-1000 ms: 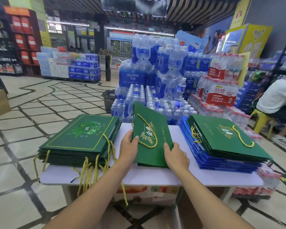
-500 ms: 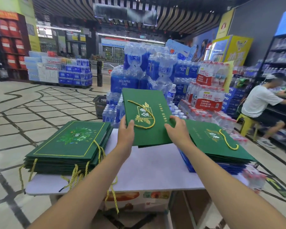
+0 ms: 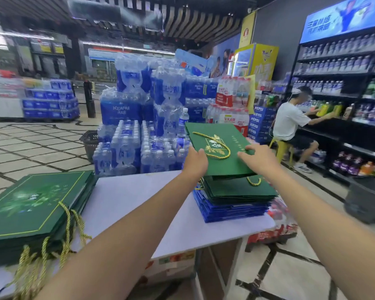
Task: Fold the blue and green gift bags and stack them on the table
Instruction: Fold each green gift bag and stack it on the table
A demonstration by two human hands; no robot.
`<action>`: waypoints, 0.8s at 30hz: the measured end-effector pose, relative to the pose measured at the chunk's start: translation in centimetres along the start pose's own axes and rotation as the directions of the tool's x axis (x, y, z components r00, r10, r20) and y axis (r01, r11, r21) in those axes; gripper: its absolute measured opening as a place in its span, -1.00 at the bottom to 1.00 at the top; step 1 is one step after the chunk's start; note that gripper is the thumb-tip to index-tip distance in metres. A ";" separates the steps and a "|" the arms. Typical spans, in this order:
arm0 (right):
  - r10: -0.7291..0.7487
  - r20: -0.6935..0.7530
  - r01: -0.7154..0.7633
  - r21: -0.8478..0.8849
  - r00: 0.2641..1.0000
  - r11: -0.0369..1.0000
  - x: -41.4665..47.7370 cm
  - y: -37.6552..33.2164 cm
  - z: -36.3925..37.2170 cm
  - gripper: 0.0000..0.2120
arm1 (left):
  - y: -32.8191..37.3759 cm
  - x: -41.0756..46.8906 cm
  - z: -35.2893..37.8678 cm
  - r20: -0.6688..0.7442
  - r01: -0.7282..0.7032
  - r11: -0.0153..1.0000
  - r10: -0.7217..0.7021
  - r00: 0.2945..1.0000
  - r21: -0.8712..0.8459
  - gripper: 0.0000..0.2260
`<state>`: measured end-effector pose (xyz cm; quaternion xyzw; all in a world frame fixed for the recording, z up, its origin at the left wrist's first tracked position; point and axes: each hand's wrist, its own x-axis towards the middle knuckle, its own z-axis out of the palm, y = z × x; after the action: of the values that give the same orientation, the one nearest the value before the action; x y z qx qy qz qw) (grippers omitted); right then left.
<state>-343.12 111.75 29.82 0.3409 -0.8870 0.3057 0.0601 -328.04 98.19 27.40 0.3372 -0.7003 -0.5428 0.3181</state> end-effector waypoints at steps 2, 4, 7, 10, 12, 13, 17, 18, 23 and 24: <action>0.023 0.029 -0.022 -0.032 0.999 0.999 -0.1 1.8 0.4 -0.42 | -0.6 0.2 1.5 0.013 0.021 0.994 -0.023 1.000 0.105 -0.55; 0.060 0.060 -0.055 -0.082 0.996 0.995 -0.5 3.5 1.5 -0.41 | -1.8 0.6 2.4 0.036 0.044 0.975 -0.053 0.998 0.219 -0.55; 0.125 0.118 -0.107 -0.149 0.985 0.983 -1.6 5.6 3.3 -0.41 | -4.1 1.1 3.3 0.076 0.063 0.958 -0.087 0.993 0.278 -0.55; 0.130 0.144 -0.112 -0.127 0.981 0.986 -1.7 7.0 4.2 -0.41 | -5.6 0.9 3.8 0.113 0.035 0.971 -0.063 0.992 0.237 -0.56; 0.111 0.151 -0.100 -0.078 0.982 0.992 -1.6 7.3 4.6 -0.42 | -5.7 0.1 3.9 0.132 0.036 0.977 -0.064 0.989 0.210 -0.52; 0.104 0.147 -0.096 -0.066 0.984 0.993 -1.7 7.3 4.8 -0.43 | -5.9 -0.1 4.0 0.137 0.039 0.978 -0.068 0.988 0.204 -0.49; 0.091 0.113 -0.089 -0.029 0.989 0.996 -1.6 7.5 5.3 -0.43 | -6.8 -0.1 4.4 0.112 0.032 0.988 -0.049 0.993 0.151 -0.46; 0.085 0.109 -0.084 -0.017 0.990 0.996 -1.4 7.7 5.3 -0.43 | -6.9 0.0 4.5 0.103 0.040 0.989 -0.055 0.993 0.141 -0.45; 0.062 0.119 -0.066 0.031 0.991 0.997 -0.7 7.7 5.6 -0.42 | -7.5 -0.1 4.9 0.058 0.056 0.989 -0.064 0.996 0.138 -0.43; 0.055 0.122 -0.060 0.033 0.991 0.998 -0.5 7.8 5.7 -0.42 | -7.6 0.0 5.0 0.055 0.058 0.989 -0.067 0.996 0.138 -0.43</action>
<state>-347.17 113.27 21.10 0.3340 -0.8927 0.3024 -0.0086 -331.12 99.56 18.97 0.3635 -0.7341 -0.5132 0.2561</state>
